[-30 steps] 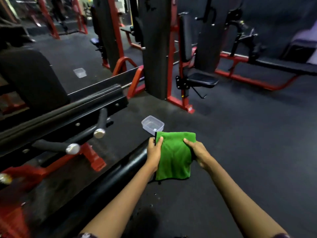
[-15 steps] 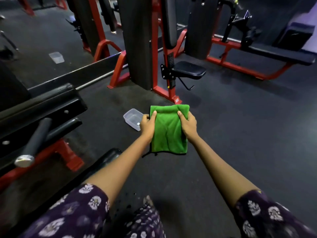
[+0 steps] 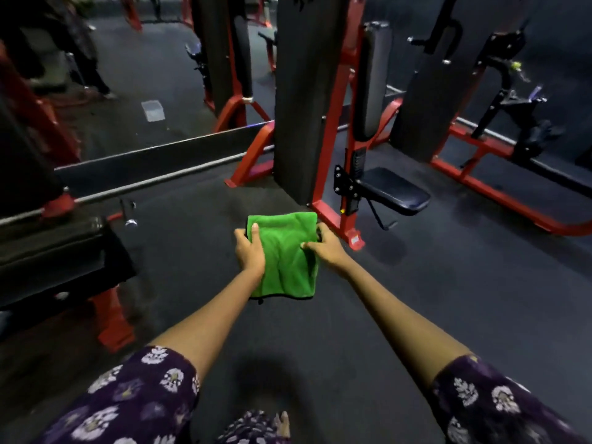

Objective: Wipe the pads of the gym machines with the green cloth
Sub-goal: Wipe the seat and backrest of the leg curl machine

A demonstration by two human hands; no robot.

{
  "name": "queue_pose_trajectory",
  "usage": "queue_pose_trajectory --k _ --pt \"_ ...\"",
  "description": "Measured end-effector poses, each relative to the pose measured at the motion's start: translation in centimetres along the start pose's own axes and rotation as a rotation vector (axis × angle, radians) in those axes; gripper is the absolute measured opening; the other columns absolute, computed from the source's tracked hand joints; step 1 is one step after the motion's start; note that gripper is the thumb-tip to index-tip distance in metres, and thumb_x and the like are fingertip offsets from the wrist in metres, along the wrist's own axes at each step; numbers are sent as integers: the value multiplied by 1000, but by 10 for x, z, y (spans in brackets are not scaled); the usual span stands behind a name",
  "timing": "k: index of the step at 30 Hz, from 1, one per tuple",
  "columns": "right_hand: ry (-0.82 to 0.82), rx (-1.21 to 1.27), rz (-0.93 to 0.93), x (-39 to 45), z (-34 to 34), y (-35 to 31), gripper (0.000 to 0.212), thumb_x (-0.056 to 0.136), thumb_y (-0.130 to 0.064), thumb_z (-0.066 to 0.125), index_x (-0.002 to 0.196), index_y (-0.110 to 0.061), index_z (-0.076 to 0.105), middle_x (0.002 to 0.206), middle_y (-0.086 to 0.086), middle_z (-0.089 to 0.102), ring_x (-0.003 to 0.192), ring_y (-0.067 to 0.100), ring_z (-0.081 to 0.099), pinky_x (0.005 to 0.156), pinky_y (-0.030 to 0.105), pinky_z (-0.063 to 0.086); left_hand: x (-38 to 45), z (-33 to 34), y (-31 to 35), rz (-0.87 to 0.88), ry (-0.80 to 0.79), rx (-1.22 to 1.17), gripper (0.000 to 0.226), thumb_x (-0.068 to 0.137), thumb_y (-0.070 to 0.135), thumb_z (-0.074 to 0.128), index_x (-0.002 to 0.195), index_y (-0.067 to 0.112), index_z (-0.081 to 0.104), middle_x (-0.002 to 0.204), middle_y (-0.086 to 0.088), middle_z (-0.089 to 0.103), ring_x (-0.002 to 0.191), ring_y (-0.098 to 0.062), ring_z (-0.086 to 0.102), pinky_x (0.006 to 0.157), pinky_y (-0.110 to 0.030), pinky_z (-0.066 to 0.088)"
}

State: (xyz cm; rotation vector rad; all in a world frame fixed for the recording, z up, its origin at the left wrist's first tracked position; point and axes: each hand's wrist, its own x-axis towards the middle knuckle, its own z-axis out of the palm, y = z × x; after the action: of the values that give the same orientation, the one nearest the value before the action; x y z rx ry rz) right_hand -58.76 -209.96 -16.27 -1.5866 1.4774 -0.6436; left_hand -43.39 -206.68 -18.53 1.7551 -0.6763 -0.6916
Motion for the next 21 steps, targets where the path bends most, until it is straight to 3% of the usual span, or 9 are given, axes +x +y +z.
queue_pose_trajectory --k 4,7,10,13,17,21 --pt "-90 -46 -83 76 30 -33 35 81 -10 68 111 -4 51 109 10 62 97 21 56 88 34 46 63 -7 11 -66 178 -37 34 98 32 46 112 1 45 107 -22 58 98 -36 55 76 -37 38" --pt "-195 -3 -134 117 70 -59 29 84 -7 65 110 -5 51 101 2 58 93 14 53 73 23 39 108 -29 6 -115 301 -117 33 96 26 51 117 1 45 116 -20 57 103 -34 55 80 -34 39" --pt "-279 22 -181 151 104 -81 27 85 -6 63 109 -2 51 104 7 61 94 17 54 72 24 39 148 -48 -1 -202 345 -157 28 94 27 56 110 4 57 108 -15 62 105 -31 57 83 -33 42" --pt "-341 17 -239 186 132 -101 26 86 -7 62 110 0 52 107 13 63 96 22 56 74 27 39 177 -62 -9 -192 379 -165 23 91 21 59 100 1 61 95 -12 62 96 -29 59 69 -28 39" --pt "-472 23 -353 242 171 -142 23 89 -9 60 108 1 52 106 15 64 96 25 57 68 25 36 223 -74 5 -139 610 -57 30 95 21 55 112 -4 53 113 -22 62 106 -35 56 82 -33 40" --pt "-564 13 -458 281 198 -185 20 91 -12 58 107 -1 51 100 9 63 91 24 58 66 24 33 250 -85 32 -195 755 220 37 99 37 42 120 6 46 106 -25 63 98 -41 59 78 -41 43"
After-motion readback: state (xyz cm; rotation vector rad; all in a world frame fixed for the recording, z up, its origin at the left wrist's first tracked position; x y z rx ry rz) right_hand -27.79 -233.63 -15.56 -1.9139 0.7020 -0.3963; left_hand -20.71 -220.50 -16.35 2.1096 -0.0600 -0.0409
